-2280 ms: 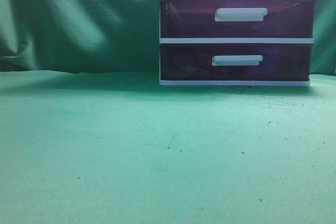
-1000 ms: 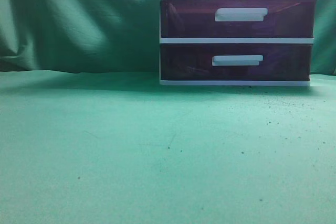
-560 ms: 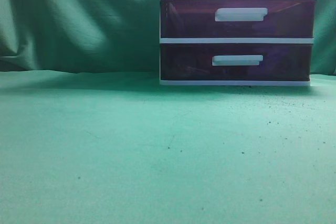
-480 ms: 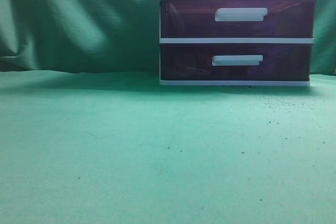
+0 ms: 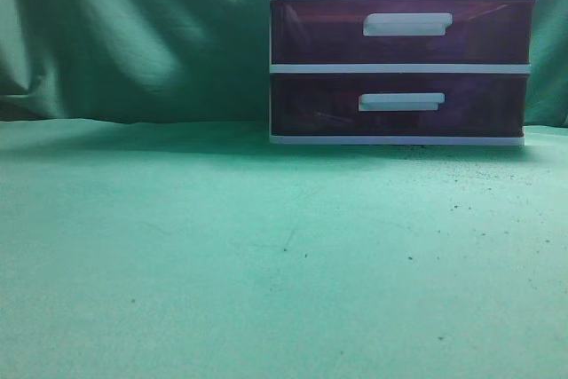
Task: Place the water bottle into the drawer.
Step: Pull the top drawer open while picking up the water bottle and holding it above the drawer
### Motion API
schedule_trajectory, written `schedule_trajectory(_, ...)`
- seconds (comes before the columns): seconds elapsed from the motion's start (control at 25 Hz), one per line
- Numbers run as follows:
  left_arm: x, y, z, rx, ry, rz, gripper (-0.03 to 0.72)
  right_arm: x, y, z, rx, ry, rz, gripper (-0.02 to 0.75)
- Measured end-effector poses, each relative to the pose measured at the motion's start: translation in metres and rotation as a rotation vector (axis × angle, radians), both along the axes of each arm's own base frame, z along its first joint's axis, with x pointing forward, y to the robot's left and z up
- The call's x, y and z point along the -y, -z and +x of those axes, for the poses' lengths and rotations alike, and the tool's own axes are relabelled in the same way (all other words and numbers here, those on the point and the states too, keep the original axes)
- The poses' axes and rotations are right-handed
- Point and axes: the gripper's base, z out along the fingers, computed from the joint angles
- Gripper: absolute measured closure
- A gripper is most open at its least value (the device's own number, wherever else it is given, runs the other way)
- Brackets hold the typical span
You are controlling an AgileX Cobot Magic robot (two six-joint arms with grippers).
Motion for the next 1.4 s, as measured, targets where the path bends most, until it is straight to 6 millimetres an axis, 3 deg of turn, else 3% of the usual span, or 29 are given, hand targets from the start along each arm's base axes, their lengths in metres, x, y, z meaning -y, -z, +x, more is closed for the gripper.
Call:
schedule_trajectory(0.16, 0.0, 0.0, 0.001, 0.006, 0.02, 0.024, 0.454, 0.0, 0.0, 0.0, 0.0, 0.0, -0.002, 0.738)
schedule_trajectory(0.4, 0.011, -0.006, -0.004, 0.003, 0.074, 0.034, 0.449, 0.0, 0.0, 0.0, 0.0, 0.0, -0.002, 0.738)
schedule_trajectory(0.52, 0.032, -0.024, -0.013, 0.019, 0.18, 0.059, 0.397, 0.0, 0.0, 0.0, 0.0, 0.0, -0.002, 0.738)
schedule_trajectory(0.88, 0.083, -0.106, -0.026, -0.006, 0.413, 0.056, 0.4, 0.0, -0.003, 0.001, 0.032, 0.003, -0.005, 0.738)
schedule_trajectory(1.2, 0.1, -0.128, -0.049, -0.05, 0.497, -0.019, 0.4, 0.008, -0.054, 0.001, 0.597, 0.09, 0.215, 0.738)
schedule_trajectory(1.32, 0.102, -0.132, -0.054, -0.042, 0.51, -0.031, 0.4, 0.008, -0.086, -0.002, 0.658, 0.083, 0.167, 0.738)
schedule_trajectory(1.4, 0.102, -0.133, -0.054, -0.04, 0.51, -0.031, 0.4, 0.004, -0.111, 0.003, 0.568, 0.055, 0.134, 0.738)
